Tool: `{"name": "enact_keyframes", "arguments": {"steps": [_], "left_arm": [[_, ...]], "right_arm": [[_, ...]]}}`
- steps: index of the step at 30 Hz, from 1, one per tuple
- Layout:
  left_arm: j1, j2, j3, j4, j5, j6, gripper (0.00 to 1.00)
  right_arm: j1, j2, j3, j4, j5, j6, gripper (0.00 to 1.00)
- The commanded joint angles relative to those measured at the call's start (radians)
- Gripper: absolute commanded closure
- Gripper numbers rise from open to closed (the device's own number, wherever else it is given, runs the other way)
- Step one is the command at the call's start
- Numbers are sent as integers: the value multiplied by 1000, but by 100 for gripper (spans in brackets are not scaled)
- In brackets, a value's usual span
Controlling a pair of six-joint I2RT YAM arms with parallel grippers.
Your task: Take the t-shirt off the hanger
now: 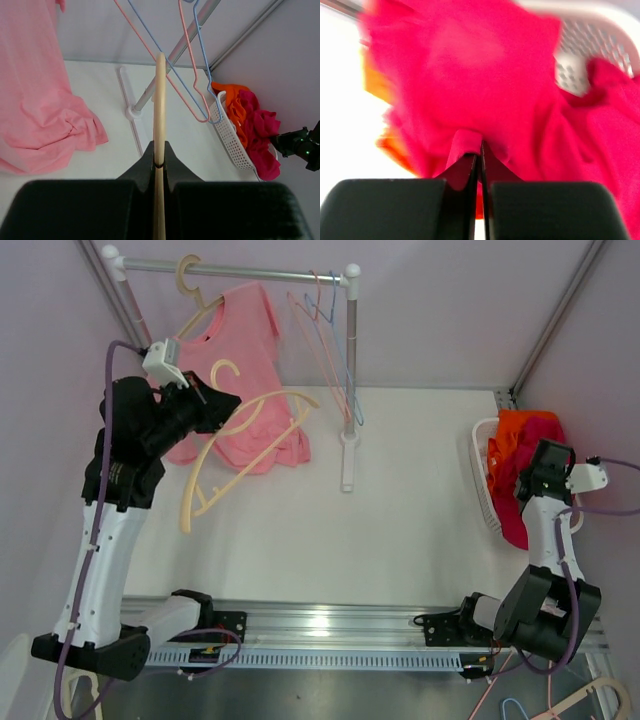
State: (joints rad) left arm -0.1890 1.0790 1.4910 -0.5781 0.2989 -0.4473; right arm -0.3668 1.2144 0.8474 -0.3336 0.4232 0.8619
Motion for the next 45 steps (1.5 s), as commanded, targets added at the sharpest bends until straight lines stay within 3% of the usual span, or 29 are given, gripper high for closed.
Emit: {"name": "enact_keyframes", "arguments": {"steps": [1, 4, 5, 10, 14, 16, 23, 27, 31, 34, 37, 40, 45], "left_arm": [[10, 65, 177, 19, -26, 16, 99], [10, 157, 297, -41, -76, 45, 99], [11, 176, 343, -66, -83, 50, 99], [13, 245, 433, -71, -119, 74, 100], [17, 333, 505, -71, -155, 104, 99], [17, 355, 519, -43, -178, 108, 99], [8, 433, 499, 107, -207, 128, 99], [-42, 464, 525, 179, -337, 199, 99], [-153, 492, 548, 286, -535, 376, 99], [-188, 528, 578, 336, -570, 424, 99], [-208, 610, 682, 314, -593, 444, 99], [-219, 720, 880, 262, -610, 476, 100], [-227, 815, 959, 294, -652, 521, 99]], "right_arm": [[35, -26, 177, -11, 89, -64, 96], [77, -21, 323, -68, 176, -121, 47], [80, -24, 352, -73, 184, -127, 40], [106, -29, 398, -80, 277, -179, 39], [144, -24, 464, -105, 374, -242, 12], [154, -55, 457, -101, 381, -250, 7], [234, -288, 355, -88, 330, -233, 7], [328, -349, 351, -119, 402, -250, 6], [348, -392, 329, -107, 402, -256, 6], [355, -386, 338, -119, 385, -267, 6], [362, -380, 358, -131, 379, -282, 5], [364, -404, 346, -93, 373, -334, 3], [364, -440, 331, -70, 382, -363, 3]]}}
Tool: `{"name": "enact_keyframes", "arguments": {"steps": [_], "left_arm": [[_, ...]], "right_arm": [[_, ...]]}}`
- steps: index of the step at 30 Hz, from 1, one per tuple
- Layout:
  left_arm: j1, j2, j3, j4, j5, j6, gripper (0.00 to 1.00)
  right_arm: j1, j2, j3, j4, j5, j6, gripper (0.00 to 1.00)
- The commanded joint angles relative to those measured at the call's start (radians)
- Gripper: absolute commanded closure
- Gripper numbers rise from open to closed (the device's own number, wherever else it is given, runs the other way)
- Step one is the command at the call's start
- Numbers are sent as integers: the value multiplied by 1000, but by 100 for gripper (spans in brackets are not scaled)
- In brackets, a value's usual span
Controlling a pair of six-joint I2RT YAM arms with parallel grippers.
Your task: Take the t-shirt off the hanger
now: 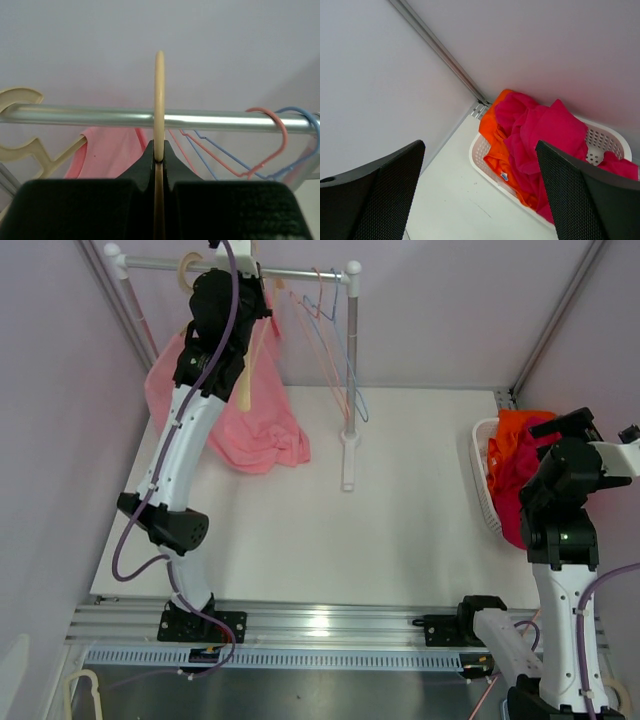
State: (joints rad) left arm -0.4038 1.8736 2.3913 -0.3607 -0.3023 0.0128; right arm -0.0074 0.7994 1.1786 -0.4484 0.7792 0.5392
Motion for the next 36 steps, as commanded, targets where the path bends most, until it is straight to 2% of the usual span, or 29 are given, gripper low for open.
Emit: {"name": "enact_keyframes", "arguments": {"steps": [1, 8, 13, 20, 26, 27, 30, 32, 34, 36], "left_arm": [[-12, 27, 48, 101, -50, 64, 99], [-32, 87, 0, 212, -43, 73, 100], [-84, 147, 19, 304, -49, 174, 99], [-93, 174, 31, 233, 28, 115, 99], [-81, 124, -26, 197, 34, 81, 91], [-79, 118, -26, 190, 37, 67, 88], [-72, 87, -38, 171, 42, 56, 59], [-72, 50, -58, 167, -10, 52, 30], [-63, 15, -104, 167, -20, 38, 20], [-47, -54, -148, 149, 6, 3, 17]], "right_arm": [[4, -25, 1, 43, 23, -41, 3], [4, -55, -3, 31, -15, -30, 2], [3, -69, -17, 22, -46, -25, 2], [4, -92, -28, 14, -70, -25, 3], [3, -97, -31, 10, -110, -13, 2], [3, -97, -30, 8, -113, -10, 3], [3, -108, -31, -3, -124, -13, 3], [4, -115, -31, -6, -129, -15, 3], [3, -120, -27, -12, -133, -12, 4], [4, -123, -23, -16, -144, -12, 4]]}}
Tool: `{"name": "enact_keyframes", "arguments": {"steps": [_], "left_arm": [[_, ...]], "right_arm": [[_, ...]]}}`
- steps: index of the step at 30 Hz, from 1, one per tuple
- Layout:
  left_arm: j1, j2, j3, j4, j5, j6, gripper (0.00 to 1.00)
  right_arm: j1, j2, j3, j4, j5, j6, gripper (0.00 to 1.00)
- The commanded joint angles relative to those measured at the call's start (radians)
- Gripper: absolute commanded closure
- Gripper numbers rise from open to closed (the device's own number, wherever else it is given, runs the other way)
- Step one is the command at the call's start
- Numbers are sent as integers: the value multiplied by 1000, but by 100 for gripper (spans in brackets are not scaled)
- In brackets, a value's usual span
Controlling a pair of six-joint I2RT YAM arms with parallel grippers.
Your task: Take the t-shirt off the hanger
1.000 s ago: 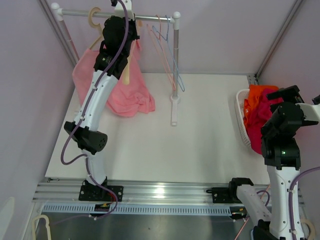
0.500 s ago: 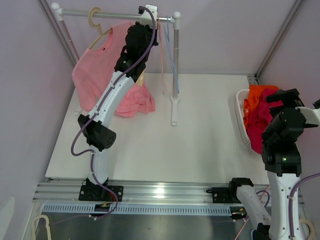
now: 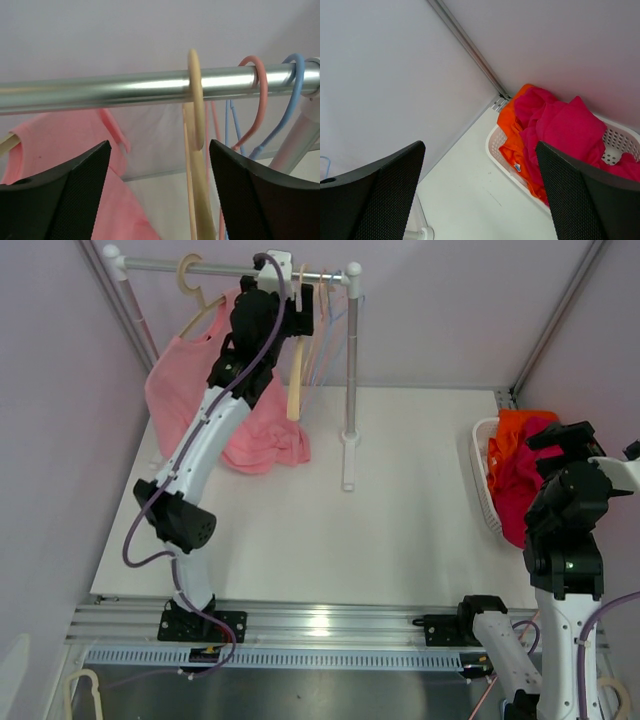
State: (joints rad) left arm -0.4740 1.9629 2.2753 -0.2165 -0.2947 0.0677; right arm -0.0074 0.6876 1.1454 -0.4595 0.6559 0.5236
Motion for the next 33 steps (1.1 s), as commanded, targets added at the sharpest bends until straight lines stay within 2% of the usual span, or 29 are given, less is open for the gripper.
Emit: {"name": "enact_keyframes", "arguments": {"steps": [1, 3, 4, 6, 10, 15, 21, 26, 31, 33], "left_arm": [[50, -169, -61, -4, 23, -60, 13], [92, -261, -108, 5, 130, -138, 7], [138, -292, -197, 18, 152, -155, 1], [184, -356, -262, 37, 176, -199, 1], [288, -389, -292, 6, 181, -203, 1], [356, -432, -419, 133, 193, -204, 1], [417, -302, -274, 59, 226, -227, 1], [506, -222, -211, 46, 287, -269, 1], [532, -126, -117, 8, 327, -262, 1], [540, -89, -42, -7, 353, -275, 7]], "right_arm": [[3, -11, 17, -11, -24, 6, 4], [4, -7, 27, -14, -61, 6, 4], [3, -3, 40, -16, -76, 4, 4], [4, 15, 59, -24, -113, 7, 4], [4, 36, 89, -31, -130, 6, 4], [4, 47, 90, -8, -150, 21, 4], [4, 72, 82, 25, -151, 3, 3], [3, 108, 99, 80, -147, -34, 2], [27, 167, 136, 107, -188, -13, 2], [38, 176, 131, 123, -182, -13, 2]]}}
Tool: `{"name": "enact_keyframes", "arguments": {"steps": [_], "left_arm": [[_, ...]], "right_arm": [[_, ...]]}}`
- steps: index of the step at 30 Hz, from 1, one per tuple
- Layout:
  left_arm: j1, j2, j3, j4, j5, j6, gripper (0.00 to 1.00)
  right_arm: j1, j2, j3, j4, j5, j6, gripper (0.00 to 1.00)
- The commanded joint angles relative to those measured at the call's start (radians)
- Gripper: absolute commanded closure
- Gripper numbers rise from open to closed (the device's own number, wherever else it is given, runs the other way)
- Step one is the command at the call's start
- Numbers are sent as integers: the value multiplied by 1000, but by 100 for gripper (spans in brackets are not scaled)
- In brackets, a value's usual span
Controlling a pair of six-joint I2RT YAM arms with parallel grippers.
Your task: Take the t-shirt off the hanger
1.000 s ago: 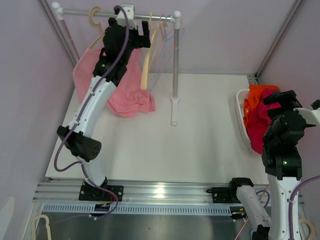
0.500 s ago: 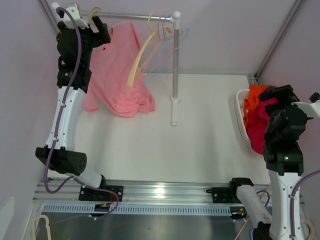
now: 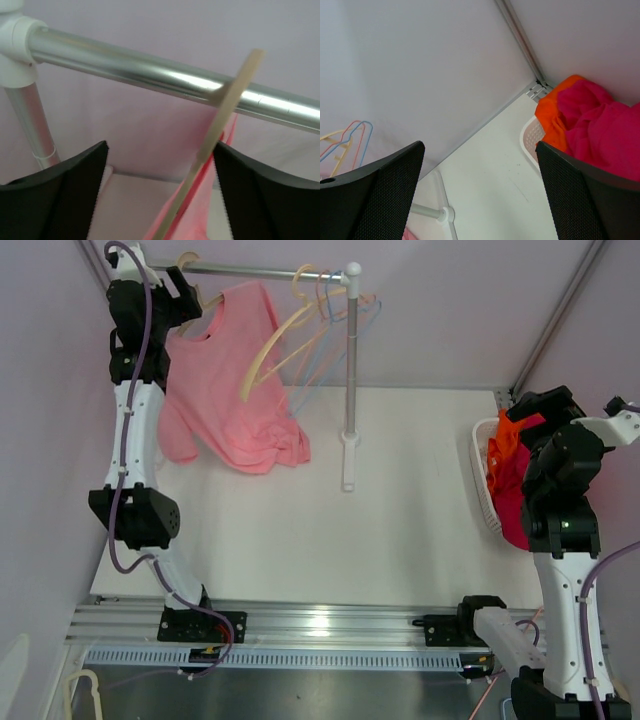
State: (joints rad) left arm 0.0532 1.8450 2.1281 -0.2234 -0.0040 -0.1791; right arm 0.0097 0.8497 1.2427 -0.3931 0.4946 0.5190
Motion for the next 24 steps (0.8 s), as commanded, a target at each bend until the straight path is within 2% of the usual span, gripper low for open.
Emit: {"name": "enact_keyframes", "arguments": {"steps": [1, 3, 4, 9, 11, 12, 15, 16, 19, 24], "left_arm": [[16, 45, 128, -2, 94, -30, 18], [16, 86, 157, -10, 122, -33, 27], [16, 95, 174, -13, 146, -36, 35], [17, 134, 187, -4, 225, -52, 36], [17, 141, 190, 2, 252, -57, 52], [17, 151, 197, -1, 257, -59, 56], [16, 163, 217, 4, 271, -65, 57], [16, 174, 222, 4, 275, -66, 65], [16, 180, 242, 1, 285, -74, 99], [16, 169, 248, -5, 302, -103, 99]], "right_arm": [[22, 21, 34, 59, -18, -10, 2], [27, 26, 31, 66, -7, -13, 2], [30, 28, 18, 71, -4, -14, 2], [36, 37, 6, 91, 2, -11, 2], [42, 37, 4, 95, 4, -11, 2], [42, 38, 4, 97, 5, -13, 2], [47, 32, 3, 99, 12, -23, 2], [47, 31, 4, 100, 18, -28, 2], [47, 26, 1, 103, 27, -34, 1], [49, 26, -5, 102, 19, -25, 1]]}}
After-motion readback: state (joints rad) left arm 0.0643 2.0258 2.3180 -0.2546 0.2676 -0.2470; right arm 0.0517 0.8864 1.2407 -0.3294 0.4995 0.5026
